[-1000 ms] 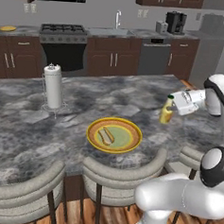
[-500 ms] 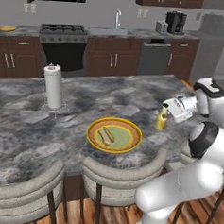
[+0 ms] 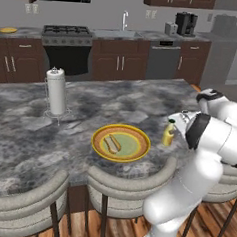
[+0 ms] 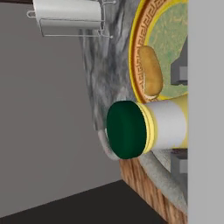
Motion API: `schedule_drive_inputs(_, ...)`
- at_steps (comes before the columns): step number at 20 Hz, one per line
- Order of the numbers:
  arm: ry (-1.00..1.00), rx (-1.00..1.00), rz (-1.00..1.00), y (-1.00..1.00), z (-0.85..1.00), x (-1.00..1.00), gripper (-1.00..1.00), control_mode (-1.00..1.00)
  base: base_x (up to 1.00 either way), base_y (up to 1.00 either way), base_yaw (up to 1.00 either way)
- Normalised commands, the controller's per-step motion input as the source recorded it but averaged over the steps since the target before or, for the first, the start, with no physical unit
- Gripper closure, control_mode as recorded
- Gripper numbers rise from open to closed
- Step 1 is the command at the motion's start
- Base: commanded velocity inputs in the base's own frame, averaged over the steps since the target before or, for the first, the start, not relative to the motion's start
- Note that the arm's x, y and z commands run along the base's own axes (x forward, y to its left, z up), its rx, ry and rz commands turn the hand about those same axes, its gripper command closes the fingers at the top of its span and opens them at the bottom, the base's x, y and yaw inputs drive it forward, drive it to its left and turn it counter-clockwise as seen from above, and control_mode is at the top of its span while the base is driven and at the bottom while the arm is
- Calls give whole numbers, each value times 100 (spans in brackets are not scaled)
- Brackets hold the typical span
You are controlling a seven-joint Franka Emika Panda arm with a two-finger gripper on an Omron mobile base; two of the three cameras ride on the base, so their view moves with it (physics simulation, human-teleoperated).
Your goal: Move the hot dog bun to the plate on the dining table and place the condiment next to that plate. Then navigate to the fridge and take the sausage and place it on the plate as well.
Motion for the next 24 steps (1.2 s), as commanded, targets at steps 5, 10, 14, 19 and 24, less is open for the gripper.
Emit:
schedule_drive_inputs(5,0,0,3,1,-41,8,100,-100,0,0,0)
schedule_drive_inputs(10,0,0,3,8,-31,21,100,-100,0,0,0)
schedule_drive_inputs(14,0,0,2,3,-31,36,100,-100,0,0,0)
schedule_drive_inputs(19,0,0,3,1,-29,39,100,-100,0,0,0)
schedule_drive_inputs(24,0,0,2,0,-30,43,100,-100,0,0,0)
